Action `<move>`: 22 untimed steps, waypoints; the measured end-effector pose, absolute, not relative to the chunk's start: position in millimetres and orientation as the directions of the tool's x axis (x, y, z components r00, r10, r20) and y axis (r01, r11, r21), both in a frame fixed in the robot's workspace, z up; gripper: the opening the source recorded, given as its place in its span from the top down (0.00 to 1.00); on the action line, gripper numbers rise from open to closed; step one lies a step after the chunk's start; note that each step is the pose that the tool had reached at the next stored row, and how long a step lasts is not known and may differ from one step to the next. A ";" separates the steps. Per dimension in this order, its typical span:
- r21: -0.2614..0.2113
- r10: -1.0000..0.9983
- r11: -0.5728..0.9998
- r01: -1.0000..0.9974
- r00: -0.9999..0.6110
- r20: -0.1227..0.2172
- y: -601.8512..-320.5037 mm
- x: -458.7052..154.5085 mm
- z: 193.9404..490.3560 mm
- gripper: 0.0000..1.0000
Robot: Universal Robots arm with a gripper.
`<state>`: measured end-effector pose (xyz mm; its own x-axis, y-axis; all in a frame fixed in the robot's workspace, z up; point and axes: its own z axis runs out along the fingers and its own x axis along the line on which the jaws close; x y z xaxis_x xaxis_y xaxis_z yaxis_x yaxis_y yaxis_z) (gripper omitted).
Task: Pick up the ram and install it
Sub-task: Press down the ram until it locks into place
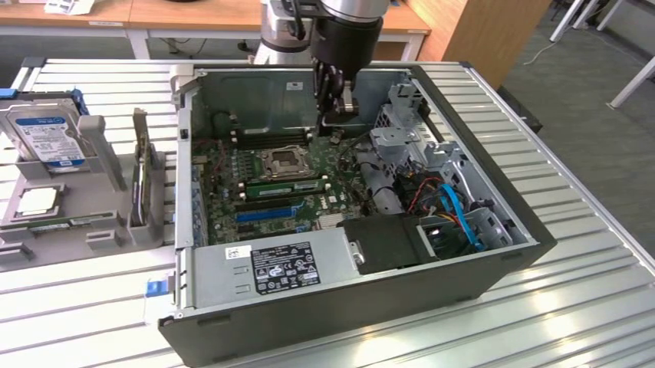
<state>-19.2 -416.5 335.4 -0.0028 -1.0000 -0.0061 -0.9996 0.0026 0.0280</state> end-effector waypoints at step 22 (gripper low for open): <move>0.028 -1.000 0.003 -1.000 -0.003 -0.006 -417.5 -1.9 335.4 0.90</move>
